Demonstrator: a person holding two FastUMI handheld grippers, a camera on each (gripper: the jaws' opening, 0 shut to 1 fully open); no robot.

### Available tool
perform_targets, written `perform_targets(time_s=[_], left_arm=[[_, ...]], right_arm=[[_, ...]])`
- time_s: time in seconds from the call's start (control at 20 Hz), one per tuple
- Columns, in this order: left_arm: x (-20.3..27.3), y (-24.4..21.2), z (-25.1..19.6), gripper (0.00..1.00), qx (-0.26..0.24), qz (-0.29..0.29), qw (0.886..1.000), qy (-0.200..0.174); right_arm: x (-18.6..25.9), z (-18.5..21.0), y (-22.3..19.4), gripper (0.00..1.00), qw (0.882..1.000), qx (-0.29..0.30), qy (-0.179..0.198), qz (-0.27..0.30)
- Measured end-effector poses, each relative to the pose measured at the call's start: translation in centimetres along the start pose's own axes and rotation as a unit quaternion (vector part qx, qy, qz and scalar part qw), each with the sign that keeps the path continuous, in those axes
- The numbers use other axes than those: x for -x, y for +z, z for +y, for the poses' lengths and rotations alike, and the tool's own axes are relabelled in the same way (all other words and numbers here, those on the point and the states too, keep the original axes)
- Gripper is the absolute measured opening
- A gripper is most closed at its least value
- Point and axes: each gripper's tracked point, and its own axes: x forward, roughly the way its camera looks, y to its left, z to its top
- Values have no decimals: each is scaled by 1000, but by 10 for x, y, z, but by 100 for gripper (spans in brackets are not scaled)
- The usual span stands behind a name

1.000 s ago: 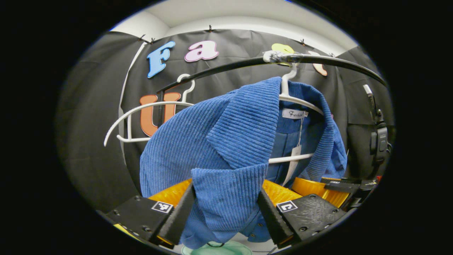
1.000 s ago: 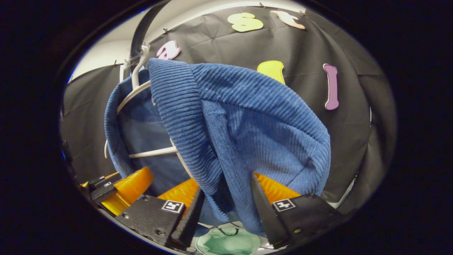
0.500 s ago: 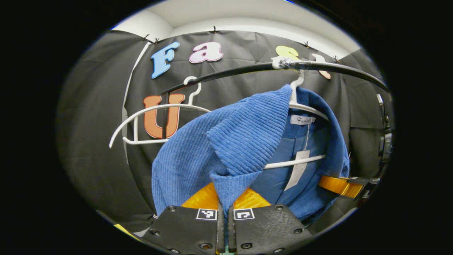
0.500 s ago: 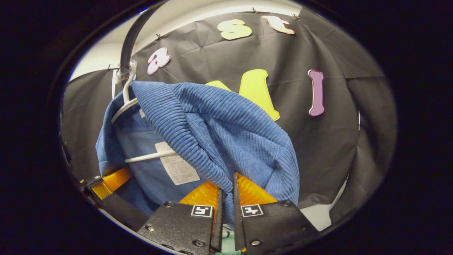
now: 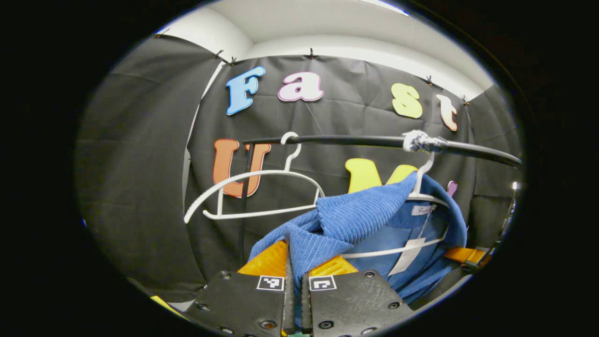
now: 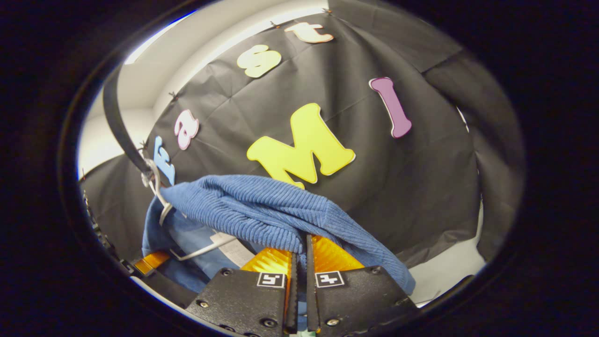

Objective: Grasp the clothes on the hanger with both hands and then place them into the laundry hamper below.

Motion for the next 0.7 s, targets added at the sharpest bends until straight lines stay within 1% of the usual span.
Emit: perform_targets(time_s=[0.15,0.2,0.25,0.3,0.35,0.4,0.45,0.5,0.55,0.65,0.7], left_arm=[[-1,16,7,5,13,-11,1000,1],[-2,22,8,10,19,-14,1000,-3],[-3,27,8,6,25,-15,1000,-8],[-4,30,7,10,30,-14,999,-15],[-3,34,7,6,30,-13,999,-19],[-4,38,9,10,22,-15,999,-22],[-6,42,9,5,14,-14,999,-26],[-8,45,7,5,6,-13,999,-34],[-9,46,5,10,0,-8,999,-44],[-9,46,5,9,-16,2,998,-58],[-10,48,5,9,-20,3,998,-63]], right_arm=[[2,4,20,11,999,-32,22,-23],[1,5,28,10,998,-46,31,-31],[-1,5,31,10,997,-60,36,-33],[-3,5,36,10,996,-76,40,-36],[-6,5,40,11,995,-84,46,-38],[-8,7,46,11,994,-86,50,-42],[-10,8,51,11,994,-86,55,-45],[-10,9,54,10,993,-86,63,-49],[-11,10,60,11,992,-89,70,-51],[-9,8,67,11,990,-97,88,-50],[-12,10,68,11,991,-91,90,-48]])
